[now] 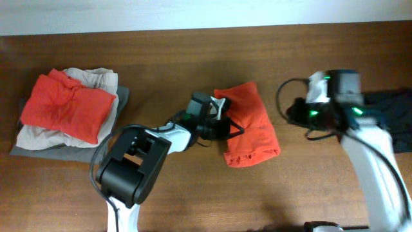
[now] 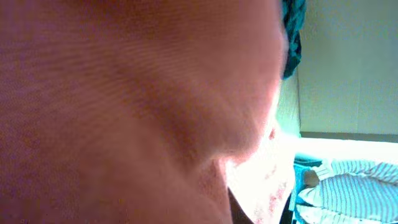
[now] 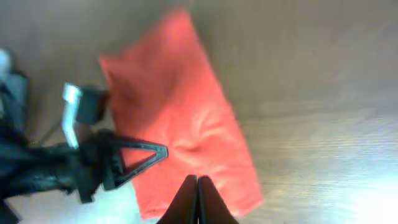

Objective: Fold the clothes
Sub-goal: 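Carry the folded shirt with the left gripper onto the left stack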

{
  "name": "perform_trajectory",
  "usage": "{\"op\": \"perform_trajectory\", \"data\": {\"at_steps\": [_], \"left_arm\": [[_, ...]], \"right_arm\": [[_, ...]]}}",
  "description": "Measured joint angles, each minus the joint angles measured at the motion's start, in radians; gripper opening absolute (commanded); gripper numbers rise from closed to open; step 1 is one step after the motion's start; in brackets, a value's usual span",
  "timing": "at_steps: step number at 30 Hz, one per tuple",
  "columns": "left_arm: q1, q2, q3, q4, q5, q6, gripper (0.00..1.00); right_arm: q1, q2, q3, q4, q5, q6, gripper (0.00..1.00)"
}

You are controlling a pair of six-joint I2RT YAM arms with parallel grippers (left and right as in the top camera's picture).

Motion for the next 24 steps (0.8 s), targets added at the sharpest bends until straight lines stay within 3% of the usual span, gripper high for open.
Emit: {"op": "perform_trajectory", "data": {"at_steps": [5,11,18,24], "left_arm": [[0.052,-0.108,-0.002,-0.029,0.006,0.059,0.01],[0.170,-0.390,-0.002,-0.034,-0.037,0.095,0.01],[0.442,-0.739,0.016,-0.123,-0.095,0.176,0.01],[0.726,-0.837,0.052,-0.195,-0.106,0.235,0.01]], "right_arm": [[-0.009,-0.166,0.032,-0.028,0.034,-0.002,0.04],[-0.009,-0.174,0.031,-0.064,0.047,-0.002,0.04],[-0.009,-0.174,0.031,-0.066,0.051,-0.002,0.04],[-0.009,-0.173,0.031,-0.068,0.051,-0.002,0.04]]}}
